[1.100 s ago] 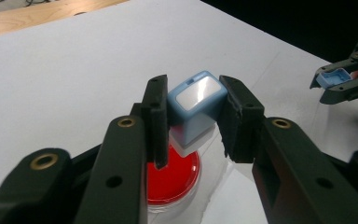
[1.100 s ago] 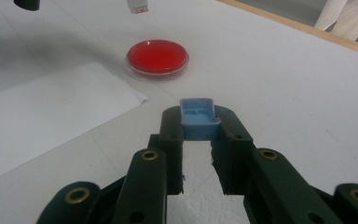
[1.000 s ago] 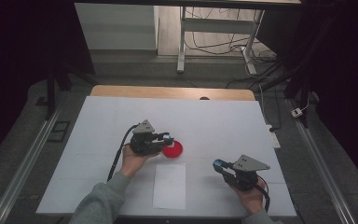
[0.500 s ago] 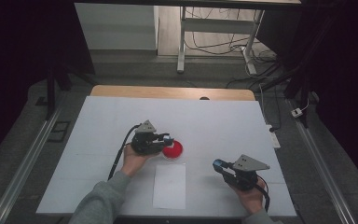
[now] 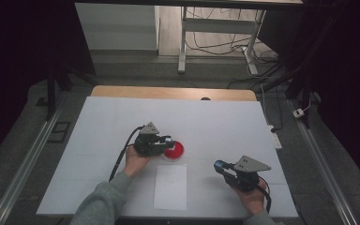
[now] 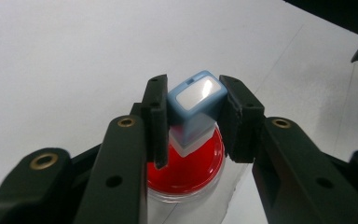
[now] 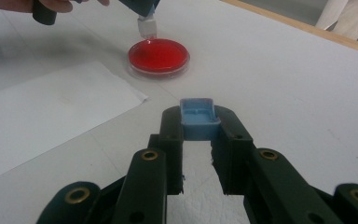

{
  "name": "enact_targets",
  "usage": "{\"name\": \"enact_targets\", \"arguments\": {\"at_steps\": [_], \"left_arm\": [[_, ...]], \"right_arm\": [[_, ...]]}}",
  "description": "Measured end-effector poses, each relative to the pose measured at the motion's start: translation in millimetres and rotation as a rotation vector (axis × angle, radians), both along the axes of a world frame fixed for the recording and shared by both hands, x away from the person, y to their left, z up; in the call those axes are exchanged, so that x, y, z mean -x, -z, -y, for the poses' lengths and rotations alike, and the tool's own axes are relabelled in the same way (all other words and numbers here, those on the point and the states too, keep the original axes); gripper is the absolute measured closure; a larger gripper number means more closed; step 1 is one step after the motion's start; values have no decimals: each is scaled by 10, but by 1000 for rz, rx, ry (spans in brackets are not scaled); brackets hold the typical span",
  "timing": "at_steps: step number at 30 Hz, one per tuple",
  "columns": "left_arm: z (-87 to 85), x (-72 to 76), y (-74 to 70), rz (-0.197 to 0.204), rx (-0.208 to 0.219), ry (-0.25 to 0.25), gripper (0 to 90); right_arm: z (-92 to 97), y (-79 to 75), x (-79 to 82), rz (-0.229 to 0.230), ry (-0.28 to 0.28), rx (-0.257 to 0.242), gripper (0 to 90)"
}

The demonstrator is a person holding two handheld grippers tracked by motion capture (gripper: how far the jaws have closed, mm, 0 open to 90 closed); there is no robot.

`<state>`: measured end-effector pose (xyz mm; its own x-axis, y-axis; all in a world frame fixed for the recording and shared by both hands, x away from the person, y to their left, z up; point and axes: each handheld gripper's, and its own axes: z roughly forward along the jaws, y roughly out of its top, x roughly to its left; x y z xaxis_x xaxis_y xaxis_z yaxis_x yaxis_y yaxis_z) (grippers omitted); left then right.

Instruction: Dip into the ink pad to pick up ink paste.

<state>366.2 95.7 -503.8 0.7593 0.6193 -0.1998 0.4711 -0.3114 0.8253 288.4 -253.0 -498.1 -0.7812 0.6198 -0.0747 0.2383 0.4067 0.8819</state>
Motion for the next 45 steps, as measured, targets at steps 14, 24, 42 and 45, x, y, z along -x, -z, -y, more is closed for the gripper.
{"name": "enact_targets", "arguments": {"at_steps": [14, 24, 42, 45], "left_arm": [[39, -51, 73, -10, -40, -3, 653], [79, -65, 117, -20, -89, 7, 653], [119, -79, 119, -16, -111, 15, 655], [128, -73, 126, -14, -119, 16, 655]], "right_arm": [[14, -7, 6, 1, 10, 5, 738], [16, -1, 9, -3, 7, 0, 738], [67, -4, 50, 1, 23, 5, 738], [63, -3, 50, 0, 20, 9, 738]]}}
